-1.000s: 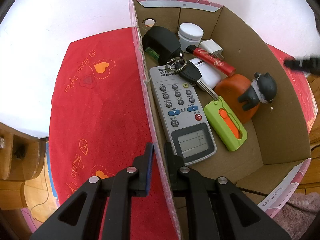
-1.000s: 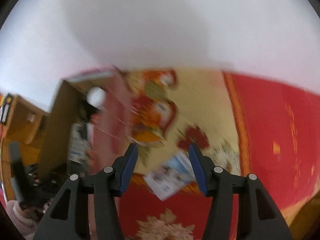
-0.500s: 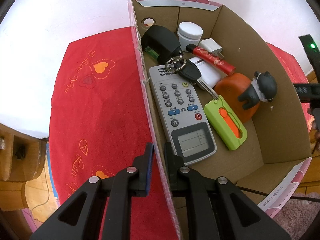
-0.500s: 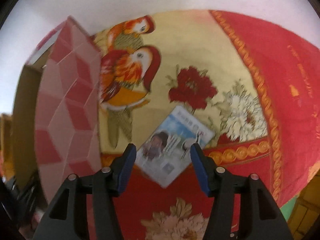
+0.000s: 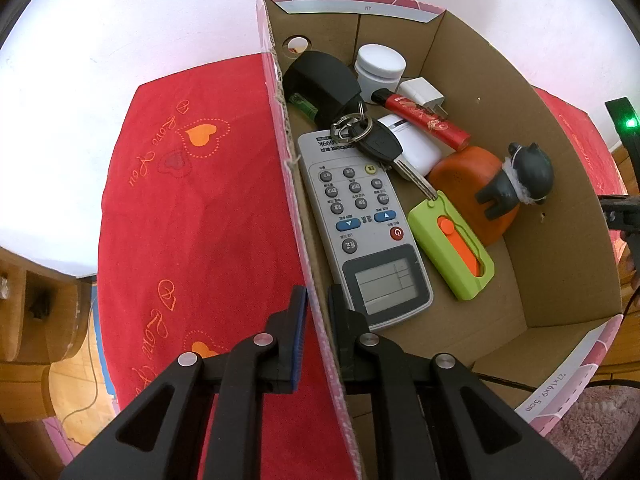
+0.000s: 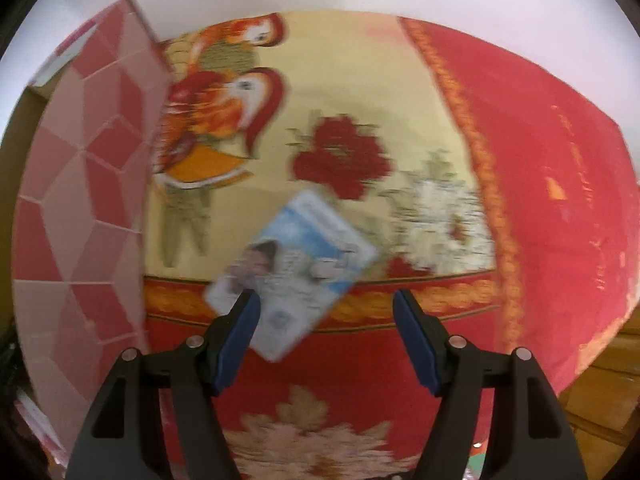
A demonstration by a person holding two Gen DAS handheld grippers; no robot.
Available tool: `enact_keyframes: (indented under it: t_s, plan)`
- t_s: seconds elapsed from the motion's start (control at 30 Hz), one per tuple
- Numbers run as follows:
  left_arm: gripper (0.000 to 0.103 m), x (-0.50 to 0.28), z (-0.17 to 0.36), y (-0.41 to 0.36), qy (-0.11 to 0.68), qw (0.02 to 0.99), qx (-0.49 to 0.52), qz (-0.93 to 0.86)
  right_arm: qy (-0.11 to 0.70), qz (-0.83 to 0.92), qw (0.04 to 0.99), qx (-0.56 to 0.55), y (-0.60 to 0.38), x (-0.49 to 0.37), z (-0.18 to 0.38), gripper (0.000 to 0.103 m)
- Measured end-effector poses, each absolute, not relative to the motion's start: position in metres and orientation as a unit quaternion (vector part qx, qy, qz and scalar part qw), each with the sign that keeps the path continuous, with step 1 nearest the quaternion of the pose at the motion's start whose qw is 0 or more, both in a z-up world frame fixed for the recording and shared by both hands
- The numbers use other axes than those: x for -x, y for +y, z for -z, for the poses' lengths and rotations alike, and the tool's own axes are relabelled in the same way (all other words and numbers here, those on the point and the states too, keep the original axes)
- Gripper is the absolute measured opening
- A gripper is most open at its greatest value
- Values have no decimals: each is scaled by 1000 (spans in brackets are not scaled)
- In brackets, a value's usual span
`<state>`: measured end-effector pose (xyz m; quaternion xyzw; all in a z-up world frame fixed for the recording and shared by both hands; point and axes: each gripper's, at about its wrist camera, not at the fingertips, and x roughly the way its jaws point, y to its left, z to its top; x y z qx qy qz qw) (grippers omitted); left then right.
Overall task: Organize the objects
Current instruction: 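Move the right tool back out to the blue-white printed card, then close the right gripper on the printed card's edge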
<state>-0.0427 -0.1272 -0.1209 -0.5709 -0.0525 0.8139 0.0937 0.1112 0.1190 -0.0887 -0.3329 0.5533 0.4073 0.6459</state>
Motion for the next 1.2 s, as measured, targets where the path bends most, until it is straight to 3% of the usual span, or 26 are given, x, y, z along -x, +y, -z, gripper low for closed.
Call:
enact_keyframes:
  t_s: [0.23,0.47,0.7,0.77,0.8,0.83,0.97,1.07,1.1,1.13,1.2]
  plan:
    - [10,43,123,-129,-52,94,571,-814,626,-380,642,225,122,-115,88,69]
    - [10,44,124,-130,-54,96,570,-814,612,-336,671,251,135,-89,93,73]
    - [10,45,126,-133,-60,101,568,-815,607,-341,679,233,122,-87,90,62]
    - [10,46,127,-133,-60,102,568,-814,610,-342,681,217,116,-91,87,50]
    - [10,46,127,-132,-59,102,568,-814,604,-338,690,212,111,-96,82,26]
    - [10,45,127,-133,-59,102,568,-814,604,-339,691,207,108,-100,80,16]
    - [10,45,128,-131,-58,102,568,-815,634,-351,665,183,97,-109,85,13]
    - [10,45,128,-130,-58,101,568,-815,639,-349,661,180,96,-104,86,23]
    - [10,45,128,-130,-58,101,568,-815,639,-352,660,179,99,-101,85,40]
    - [10,45,128,-131,-58,101,568,-815,643,-352,657,177,101,-98,85,65]
    - [10,46,128,-131,-59,101,568,-815,654,-341,656,160,105,-94,85,76]
